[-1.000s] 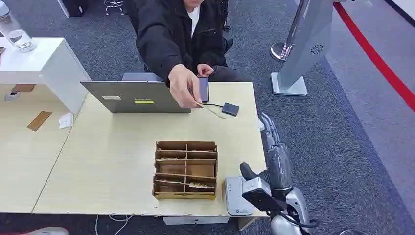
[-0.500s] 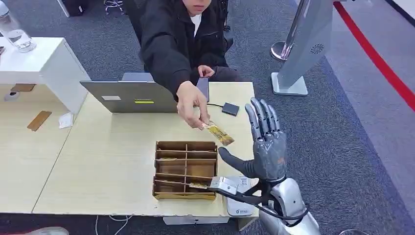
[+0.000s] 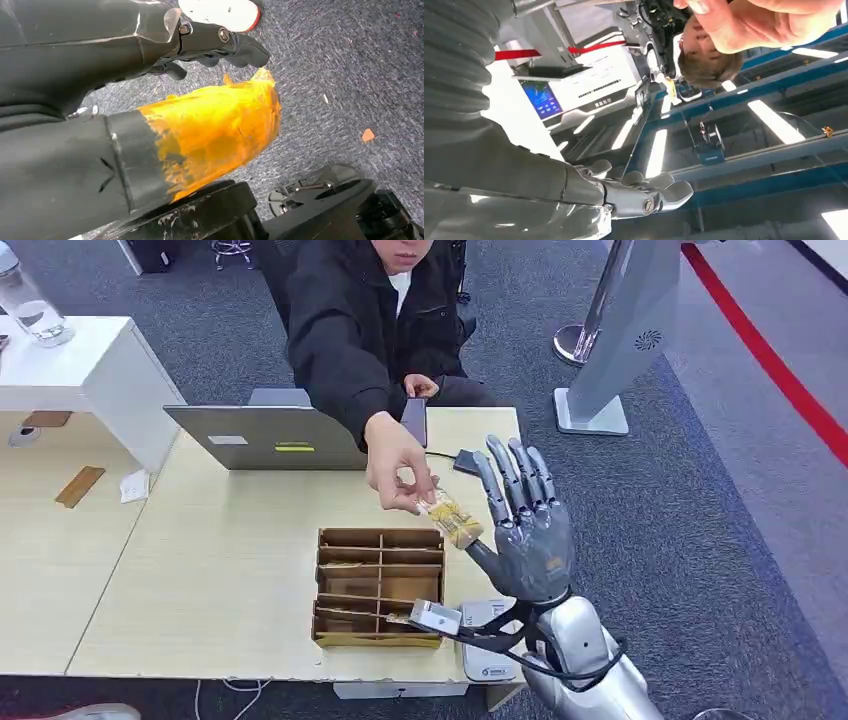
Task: Pass the card to the sensor for recognition and then transmit it.
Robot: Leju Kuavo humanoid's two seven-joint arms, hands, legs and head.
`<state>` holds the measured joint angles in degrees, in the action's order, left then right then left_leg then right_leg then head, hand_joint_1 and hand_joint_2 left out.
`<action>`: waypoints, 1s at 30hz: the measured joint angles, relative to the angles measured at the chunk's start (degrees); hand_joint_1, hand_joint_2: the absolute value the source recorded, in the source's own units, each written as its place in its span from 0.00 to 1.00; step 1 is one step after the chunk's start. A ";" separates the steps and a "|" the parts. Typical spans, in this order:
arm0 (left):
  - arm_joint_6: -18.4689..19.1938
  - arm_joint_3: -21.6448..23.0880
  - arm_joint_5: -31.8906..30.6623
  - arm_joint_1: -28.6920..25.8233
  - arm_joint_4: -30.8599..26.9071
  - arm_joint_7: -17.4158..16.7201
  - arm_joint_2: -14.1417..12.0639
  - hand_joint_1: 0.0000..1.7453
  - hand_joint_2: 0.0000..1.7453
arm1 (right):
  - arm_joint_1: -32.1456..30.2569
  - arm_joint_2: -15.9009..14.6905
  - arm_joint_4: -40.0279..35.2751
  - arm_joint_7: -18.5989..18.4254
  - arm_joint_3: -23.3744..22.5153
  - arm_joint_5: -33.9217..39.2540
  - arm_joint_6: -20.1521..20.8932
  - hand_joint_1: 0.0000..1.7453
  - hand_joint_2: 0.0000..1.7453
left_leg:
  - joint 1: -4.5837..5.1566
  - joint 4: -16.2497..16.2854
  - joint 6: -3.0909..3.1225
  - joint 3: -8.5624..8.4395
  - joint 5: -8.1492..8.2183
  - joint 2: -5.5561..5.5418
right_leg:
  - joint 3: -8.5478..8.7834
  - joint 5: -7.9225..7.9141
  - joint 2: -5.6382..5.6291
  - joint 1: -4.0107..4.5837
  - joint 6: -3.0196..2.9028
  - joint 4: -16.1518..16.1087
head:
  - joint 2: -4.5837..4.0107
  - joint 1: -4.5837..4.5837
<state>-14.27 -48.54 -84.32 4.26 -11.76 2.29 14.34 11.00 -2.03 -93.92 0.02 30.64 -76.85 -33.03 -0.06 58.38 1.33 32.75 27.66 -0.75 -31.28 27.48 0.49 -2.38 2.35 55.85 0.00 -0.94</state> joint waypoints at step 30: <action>0.07 0.00 0.07 0.00 0.00 -0.35 0.09 0.00 0.00 | 0.65 -0.07 0.59 -0.20 1.40 3.02 -0.11 1.00 1.00 | 0.00 0.00 0.00 0.00 0.00 0.00 | 0.00 0.00 0.00 0.00 0.00 0.00 | 0.00 -0.02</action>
<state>-14.21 -48.54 -84.26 4.27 -11.76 1.95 14.43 11.66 -2.10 -93.33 -0.17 32.04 -73.83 -33.14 -0.06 58.38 1.33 32.75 27.67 -0.75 -31.28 27.48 0.49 -2.38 2.35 55.85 0.00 -0.96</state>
